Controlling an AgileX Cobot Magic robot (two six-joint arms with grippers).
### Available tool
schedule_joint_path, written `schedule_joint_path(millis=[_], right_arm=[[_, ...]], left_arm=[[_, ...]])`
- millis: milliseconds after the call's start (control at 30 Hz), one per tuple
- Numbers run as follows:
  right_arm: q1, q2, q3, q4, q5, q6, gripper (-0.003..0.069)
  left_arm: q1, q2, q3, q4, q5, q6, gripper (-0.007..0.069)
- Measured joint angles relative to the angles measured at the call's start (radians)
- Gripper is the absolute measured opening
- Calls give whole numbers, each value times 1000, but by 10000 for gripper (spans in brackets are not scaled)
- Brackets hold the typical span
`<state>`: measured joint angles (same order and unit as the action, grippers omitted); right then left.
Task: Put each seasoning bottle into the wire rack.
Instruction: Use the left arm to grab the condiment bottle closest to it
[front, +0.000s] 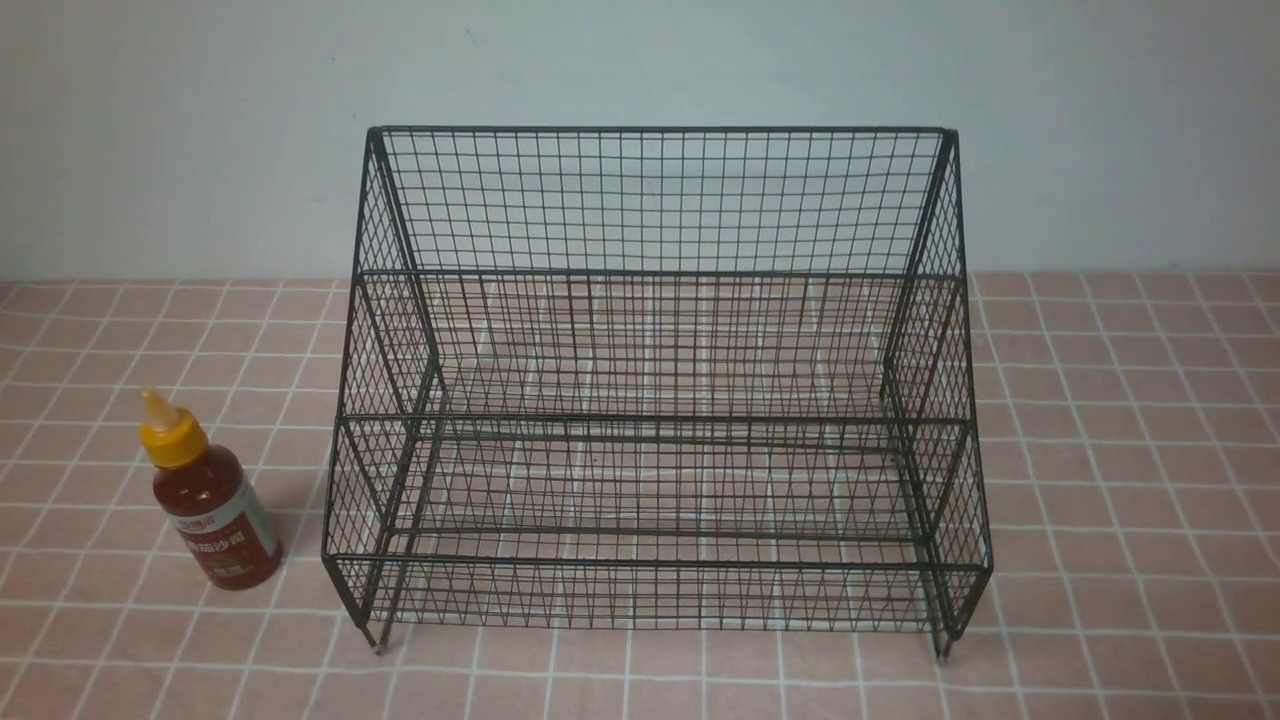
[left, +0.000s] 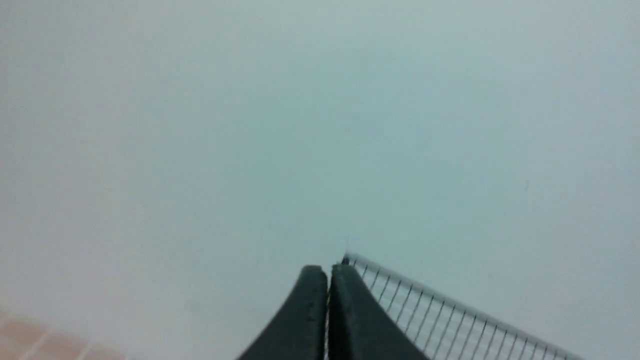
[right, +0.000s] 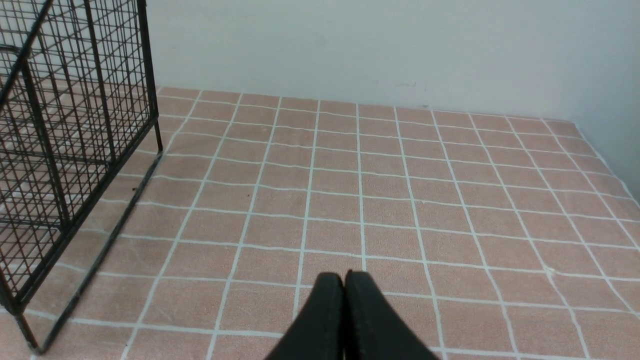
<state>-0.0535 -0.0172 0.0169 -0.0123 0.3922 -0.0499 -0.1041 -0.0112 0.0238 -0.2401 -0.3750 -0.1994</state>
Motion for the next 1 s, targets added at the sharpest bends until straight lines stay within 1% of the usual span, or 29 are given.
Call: schedule_joint_path(millis=[67,133,167,200,267,333,367,433,467,567,600,700,767,867,1000], right_arm=[[0,0,0,0,0,0,-13],[0,0,0,0,0,0,-13],[0,0,0,0,0,0,-13],[0,0,0,0,0,0,-13],[0,0,0,0,0,0,-13],[0,0,0,0,0,0,-13],[0,0,0,0,0,0,-13],[0,0,0,0,0,0,-13],[0,0,0,0,0,0,-13],[0,0,0,0,0,0,-13],[0,0,0,0,0,0,-13],[0,0,0,0,0,0,-13],[0,0,0,0,0,0,-13],[0,0,0,0,0,0,-13],[0,0,0,0,0,0,-13]], left_arm=[[0,0,-25,19,-7,0,-7],[0,2,-82,60,38,0,-7],[0,16,-163,100,118,0,-7],[0,27,-185,109,144,0,-7],[0,77,-302,145,279,0,-7],[0,203,-472,183,534,0,-7],[0,224,-484,187,573,0,-7],[0,316,-593,204,737,0,-7],[0,401,-676,218,892,3,-7],[0,562,-824,240,1199,35,-7],[0,648,-886,251,1356,56,-7],[0,797,-993,279,1558,81,-7],[0,884,-1048,301,1606,86,-7],[0,1010,-1128,334,1619,86,-7],[0,1140,-1226,347,1626,97,-2]])
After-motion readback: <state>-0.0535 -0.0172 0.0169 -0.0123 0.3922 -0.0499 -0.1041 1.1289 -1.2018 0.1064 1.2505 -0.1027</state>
